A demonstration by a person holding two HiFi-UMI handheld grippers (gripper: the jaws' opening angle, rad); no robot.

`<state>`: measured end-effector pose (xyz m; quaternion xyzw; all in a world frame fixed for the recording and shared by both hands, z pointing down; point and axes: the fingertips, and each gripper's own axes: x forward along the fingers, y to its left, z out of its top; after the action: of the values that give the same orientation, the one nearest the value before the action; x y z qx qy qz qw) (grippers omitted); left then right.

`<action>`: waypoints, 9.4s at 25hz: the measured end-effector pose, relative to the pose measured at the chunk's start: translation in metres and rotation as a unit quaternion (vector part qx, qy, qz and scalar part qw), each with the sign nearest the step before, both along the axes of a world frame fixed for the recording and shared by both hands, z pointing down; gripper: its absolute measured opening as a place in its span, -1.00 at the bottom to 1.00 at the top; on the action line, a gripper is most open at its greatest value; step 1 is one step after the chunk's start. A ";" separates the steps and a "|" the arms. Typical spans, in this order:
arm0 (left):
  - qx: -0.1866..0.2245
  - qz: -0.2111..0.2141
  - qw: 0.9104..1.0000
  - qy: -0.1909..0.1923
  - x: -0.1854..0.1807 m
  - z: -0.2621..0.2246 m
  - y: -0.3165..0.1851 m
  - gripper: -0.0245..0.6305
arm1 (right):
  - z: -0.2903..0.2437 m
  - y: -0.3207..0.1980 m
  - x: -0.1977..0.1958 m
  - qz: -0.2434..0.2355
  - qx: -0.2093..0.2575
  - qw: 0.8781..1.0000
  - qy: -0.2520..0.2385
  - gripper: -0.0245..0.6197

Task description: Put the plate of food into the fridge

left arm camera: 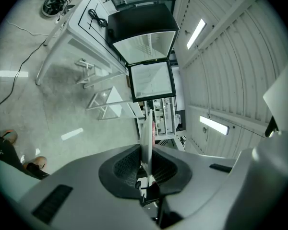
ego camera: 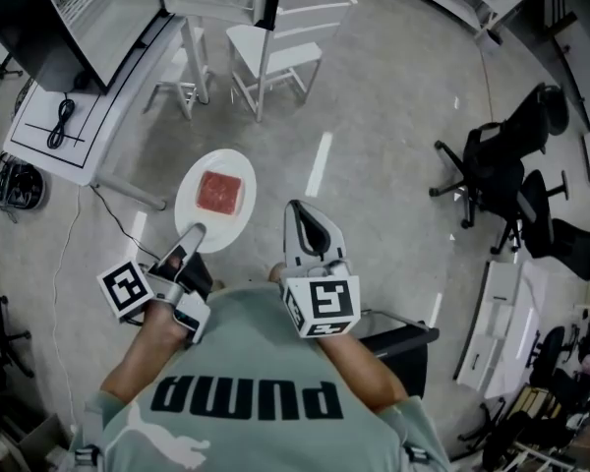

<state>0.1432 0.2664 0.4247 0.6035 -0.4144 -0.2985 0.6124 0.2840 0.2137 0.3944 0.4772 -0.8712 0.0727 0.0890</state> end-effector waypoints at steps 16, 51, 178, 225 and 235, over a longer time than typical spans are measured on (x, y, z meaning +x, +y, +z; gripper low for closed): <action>-0.003 -0.051 0.999 -0.004 0.088 0.002 -0.019 -0.81 | 0.006 -0.029 0.090 -0.042 0.000 0.999 -0.010 -0.91; -0.013 0.014 1.000 0.020 0.018 0.014 -0.132 -0.81 | 0.019 -0.119 0.021 0.024 -0.029 0.999 0.014 -0.91; 0.000 -0.192 0.981 0.018 -0.179 0.001 -0.390 -0.81 | 0.008 -0.425 -0.217 -0.199 -0.015 0.980 0.012 -0.91; 0.031 -0.243 0.969 0.033 -0.302 0.011 -0.347 -0.81 | 0.014 -0.378 -0.359 -0.272 0.012 0.961 0.051 -0.91; 0.037 -0.266 0.963 0.026 -0.321 0.007 -0.361 -0.81 | 0.012 -0.393 -0.393 -0.311 0.012 0.949 0.041 -0.91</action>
<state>-0.1781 -0.0946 0.4316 0.4858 -0.5324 -0.4816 0.4986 -0.1094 -0.1791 0.4067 0.1860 -0.9729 0.0110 0.1370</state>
